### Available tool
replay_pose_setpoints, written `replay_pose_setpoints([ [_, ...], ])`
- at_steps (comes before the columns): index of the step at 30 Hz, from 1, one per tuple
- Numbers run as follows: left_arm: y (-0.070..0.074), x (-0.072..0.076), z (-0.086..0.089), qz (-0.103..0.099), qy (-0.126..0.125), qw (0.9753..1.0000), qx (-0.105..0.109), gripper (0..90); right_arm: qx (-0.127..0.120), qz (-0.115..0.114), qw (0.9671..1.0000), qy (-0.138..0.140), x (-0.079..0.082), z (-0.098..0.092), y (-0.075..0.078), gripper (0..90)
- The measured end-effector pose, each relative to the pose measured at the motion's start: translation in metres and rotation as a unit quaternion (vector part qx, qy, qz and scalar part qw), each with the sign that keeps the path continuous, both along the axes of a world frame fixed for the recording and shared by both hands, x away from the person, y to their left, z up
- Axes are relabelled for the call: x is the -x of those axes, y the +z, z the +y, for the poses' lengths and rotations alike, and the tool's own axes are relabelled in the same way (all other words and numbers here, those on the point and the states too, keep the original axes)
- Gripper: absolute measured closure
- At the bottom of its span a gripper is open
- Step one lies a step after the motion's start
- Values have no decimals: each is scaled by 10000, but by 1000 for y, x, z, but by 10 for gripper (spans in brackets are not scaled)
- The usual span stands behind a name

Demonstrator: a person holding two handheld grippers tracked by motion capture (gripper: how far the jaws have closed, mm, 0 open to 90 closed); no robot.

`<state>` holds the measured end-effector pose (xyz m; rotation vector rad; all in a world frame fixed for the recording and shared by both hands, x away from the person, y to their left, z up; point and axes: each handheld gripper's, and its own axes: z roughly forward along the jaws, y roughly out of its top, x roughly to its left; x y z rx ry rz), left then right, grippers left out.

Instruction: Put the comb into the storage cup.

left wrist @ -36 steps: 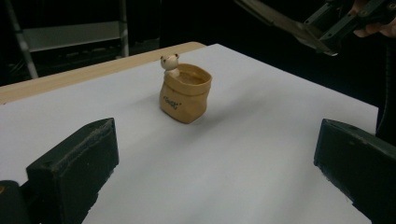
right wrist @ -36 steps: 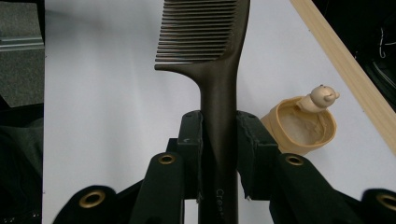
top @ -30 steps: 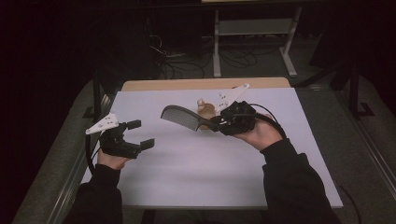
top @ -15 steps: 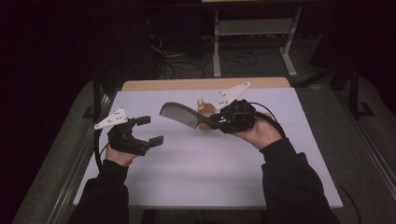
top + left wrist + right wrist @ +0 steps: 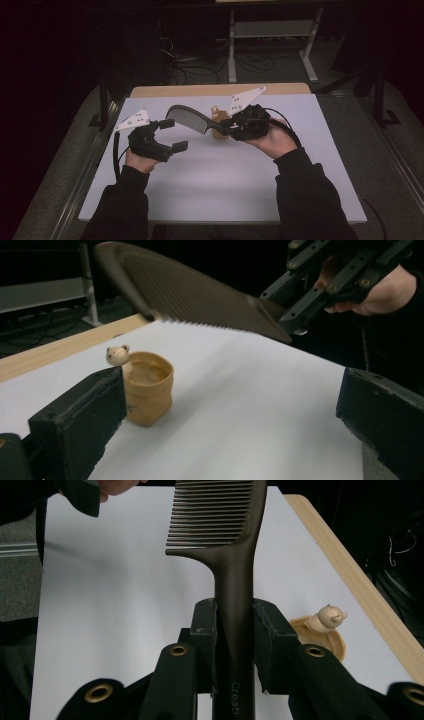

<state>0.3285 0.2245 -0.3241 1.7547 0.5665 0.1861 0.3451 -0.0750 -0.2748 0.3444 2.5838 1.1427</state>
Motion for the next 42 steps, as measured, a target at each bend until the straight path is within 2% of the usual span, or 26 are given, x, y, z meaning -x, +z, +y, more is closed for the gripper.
replay_pose_setpoints([
  [4, 4, -2, -5, -1, -42, 9999, 119, 0, -68, -27, 10000, -13, 0, 1, 1, 712],
  [16, 15, -9, -18, -4, -150, 9995, 288, 29, -219, -139, 9997, -49, 0, 2, 1, 712],
  [23, 16, -14, -21, 88, -61, 9993, 345, 58, -227, -152, 9996, -43, 0, 6, -2, 711],
  [28, 16, -17, -21, 214, -34, 9985, 499, 94, -285, -190, 9993, -122, -1, 6, -4, 711],
  [42, 14, -23, -30, 454, -127, 9961, 750, 228, -269, -273, 9991, -196, -1, 8, -9, 711],
])
